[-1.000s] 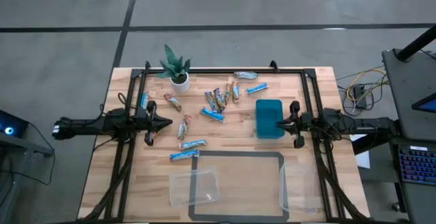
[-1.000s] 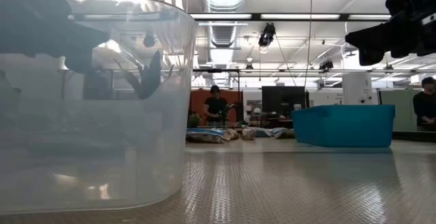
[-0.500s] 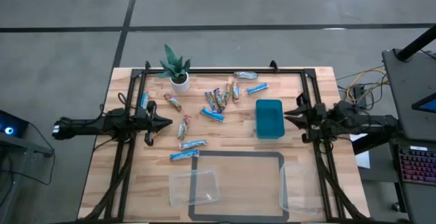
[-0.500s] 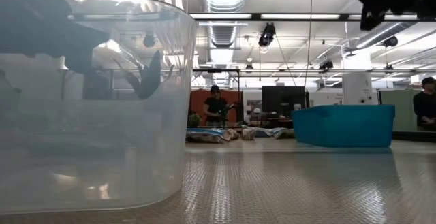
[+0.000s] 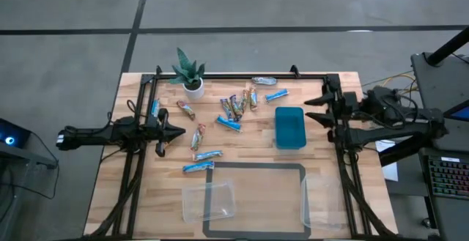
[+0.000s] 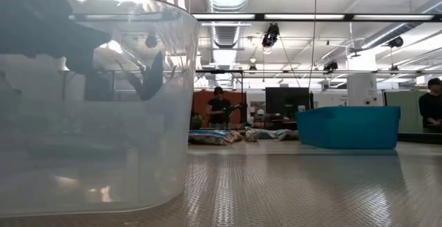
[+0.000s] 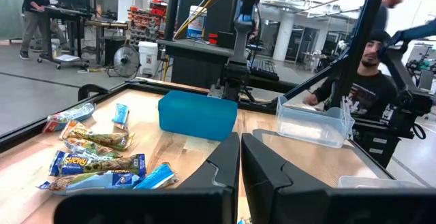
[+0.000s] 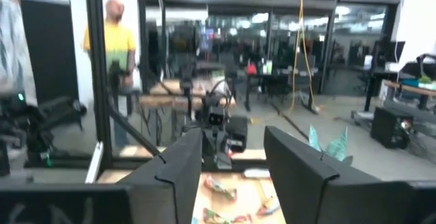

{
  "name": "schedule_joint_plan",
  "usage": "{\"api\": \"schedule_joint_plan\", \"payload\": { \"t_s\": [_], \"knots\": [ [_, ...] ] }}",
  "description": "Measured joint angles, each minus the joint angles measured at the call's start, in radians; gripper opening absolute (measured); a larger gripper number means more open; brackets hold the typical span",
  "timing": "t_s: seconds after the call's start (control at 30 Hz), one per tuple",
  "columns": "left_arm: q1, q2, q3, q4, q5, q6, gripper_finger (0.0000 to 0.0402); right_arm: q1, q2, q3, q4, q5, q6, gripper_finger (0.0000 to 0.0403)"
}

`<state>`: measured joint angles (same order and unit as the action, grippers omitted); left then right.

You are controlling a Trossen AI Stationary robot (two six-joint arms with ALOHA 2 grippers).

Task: Pick and place Granola Bars by type
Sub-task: Put the yellow granola bar into the right transparent bin

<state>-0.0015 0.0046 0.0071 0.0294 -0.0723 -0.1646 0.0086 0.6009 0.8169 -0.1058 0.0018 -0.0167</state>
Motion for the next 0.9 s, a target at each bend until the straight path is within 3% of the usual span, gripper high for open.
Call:
{"api": "schedule_joint_plan", "payload": {
  "t_s": [0.47,0.77,0.9],
  "knots": [
    [0.000,0.000,0.000,0.000,0.000,0.000,0.0000,0.000,0.381,0.467,-0.428,0.000,-0.195,0.0179],
    [0.000,0.000,0.000,0.000,0.000,0.000,0.0000,0.000,0.561,0.564,-0.605,0.012,-0.296,0.0175],
    [0.000,0.000,0.000,0.000,0.000,0.000,0.0000,-0.001,0.625,0.561,-0.620,0.134,-0.367,0.0170]
  ]
}}
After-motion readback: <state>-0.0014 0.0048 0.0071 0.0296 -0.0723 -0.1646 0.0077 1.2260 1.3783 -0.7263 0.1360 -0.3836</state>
